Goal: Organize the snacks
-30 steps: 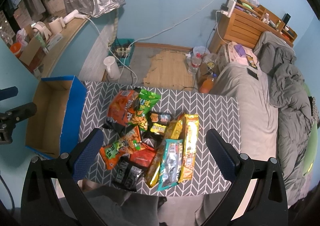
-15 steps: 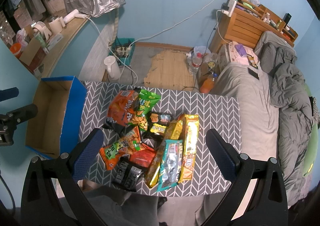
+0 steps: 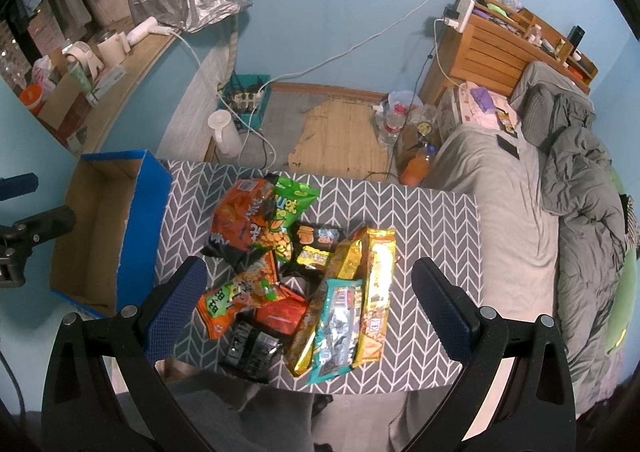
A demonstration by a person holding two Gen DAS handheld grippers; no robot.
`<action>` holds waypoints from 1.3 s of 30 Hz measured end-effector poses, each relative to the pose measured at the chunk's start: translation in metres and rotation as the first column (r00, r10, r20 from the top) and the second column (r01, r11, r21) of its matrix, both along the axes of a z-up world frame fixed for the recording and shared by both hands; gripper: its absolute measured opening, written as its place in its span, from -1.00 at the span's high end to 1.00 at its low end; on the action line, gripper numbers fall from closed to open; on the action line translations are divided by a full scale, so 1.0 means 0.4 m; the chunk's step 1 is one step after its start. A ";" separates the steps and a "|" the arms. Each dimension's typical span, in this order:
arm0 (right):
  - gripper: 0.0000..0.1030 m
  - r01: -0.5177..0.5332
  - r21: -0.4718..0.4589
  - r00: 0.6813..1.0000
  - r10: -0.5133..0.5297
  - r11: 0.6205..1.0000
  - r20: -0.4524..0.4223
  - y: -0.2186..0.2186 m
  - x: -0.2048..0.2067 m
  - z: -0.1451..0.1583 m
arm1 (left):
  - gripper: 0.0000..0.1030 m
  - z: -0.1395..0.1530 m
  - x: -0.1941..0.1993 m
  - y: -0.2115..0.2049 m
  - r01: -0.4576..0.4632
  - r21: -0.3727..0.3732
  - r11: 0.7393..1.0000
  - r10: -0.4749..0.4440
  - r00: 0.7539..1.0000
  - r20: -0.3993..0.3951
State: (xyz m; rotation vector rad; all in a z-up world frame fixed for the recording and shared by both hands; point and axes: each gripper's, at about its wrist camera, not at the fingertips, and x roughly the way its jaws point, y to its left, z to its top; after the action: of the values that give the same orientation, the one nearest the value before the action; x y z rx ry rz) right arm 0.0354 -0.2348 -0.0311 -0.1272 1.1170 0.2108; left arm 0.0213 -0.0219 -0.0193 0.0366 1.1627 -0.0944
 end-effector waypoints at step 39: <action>-0.93 0.085 0.056 0.965 -0.068 0.995 -0.251 -0.297 0.105 -0.434 | -0.99 -0.333 0.240 -0.058 0.052 -0.042 0.998 -0.060 0.969 -0.239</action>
State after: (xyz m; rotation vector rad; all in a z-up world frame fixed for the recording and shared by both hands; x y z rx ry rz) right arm 0.0775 -0.3536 -0.2045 0.0025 1.3615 0.1978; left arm 0.1175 -0.0453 -0.1526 0.0267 1.4026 -0.1734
